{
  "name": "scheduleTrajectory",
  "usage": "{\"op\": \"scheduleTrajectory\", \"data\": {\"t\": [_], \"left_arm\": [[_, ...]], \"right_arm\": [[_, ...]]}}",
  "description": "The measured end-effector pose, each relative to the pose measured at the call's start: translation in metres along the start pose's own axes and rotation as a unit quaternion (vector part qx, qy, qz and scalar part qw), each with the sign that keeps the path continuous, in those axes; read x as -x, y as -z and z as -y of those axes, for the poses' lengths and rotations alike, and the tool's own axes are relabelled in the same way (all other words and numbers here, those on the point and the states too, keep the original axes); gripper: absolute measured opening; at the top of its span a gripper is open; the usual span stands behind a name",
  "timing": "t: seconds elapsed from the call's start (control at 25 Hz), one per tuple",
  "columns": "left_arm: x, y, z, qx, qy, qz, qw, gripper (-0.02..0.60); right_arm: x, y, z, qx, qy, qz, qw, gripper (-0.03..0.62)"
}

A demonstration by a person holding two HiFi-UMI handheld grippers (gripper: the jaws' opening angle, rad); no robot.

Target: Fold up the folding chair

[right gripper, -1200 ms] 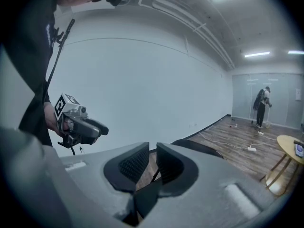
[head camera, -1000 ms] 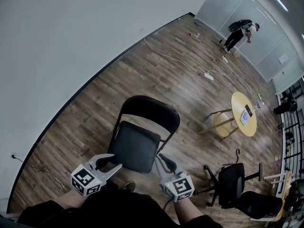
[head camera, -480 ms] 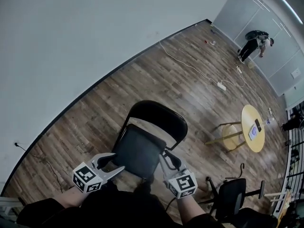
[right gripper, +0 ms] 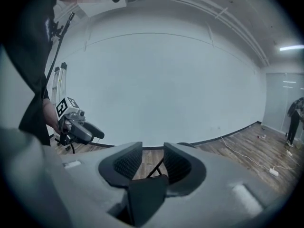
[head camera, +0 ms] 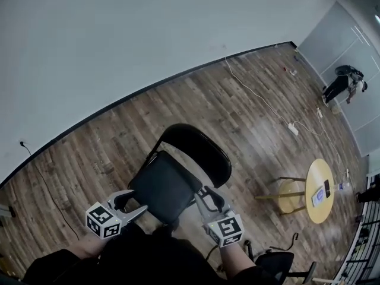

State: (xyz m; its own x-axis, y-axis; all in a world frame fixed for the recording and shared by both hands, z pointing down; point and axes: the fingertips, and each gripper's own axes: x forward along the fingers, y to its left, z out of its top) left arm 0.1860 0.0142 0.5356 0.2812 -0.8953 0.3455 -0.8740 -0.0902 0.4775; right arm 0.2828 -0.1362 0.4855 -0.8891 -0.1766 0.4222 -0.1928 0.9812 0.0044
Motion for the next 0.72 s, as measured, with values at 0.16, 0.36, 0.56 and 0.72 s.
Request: {"op": "scheduleTrajectory", "data": {"t": [0.16,0.36,0.56,0.72], "left_arm": [[-0.005,0.013,-0.006,0.033,-0.014,0.007,0.9993,0.272],[0.003,0.035,-0.019,0.056,-0.022,-0.005,0.9982,0.272],[0.01,0.051,-0.027,0.057,-0.016,-0.017,0.9981,0.272],[0.009,0.071,-0.035,0.078,-0.025,-0.028,0.9962,0.285]], "right_arm": [[0.002,0.002,0.012,0.014,0.0,-0.019,1.0,0.149],[0.003,-0.009,0.013,0.028,0.017,-0.023,0.999,0.149],[-0.01,-0.02,0.012,0.045,0.023,-0.027,0.998,0.149],[-0.018,-0.014,0.016,0.055,0.012,-0.038,0.998,0.16]]}}
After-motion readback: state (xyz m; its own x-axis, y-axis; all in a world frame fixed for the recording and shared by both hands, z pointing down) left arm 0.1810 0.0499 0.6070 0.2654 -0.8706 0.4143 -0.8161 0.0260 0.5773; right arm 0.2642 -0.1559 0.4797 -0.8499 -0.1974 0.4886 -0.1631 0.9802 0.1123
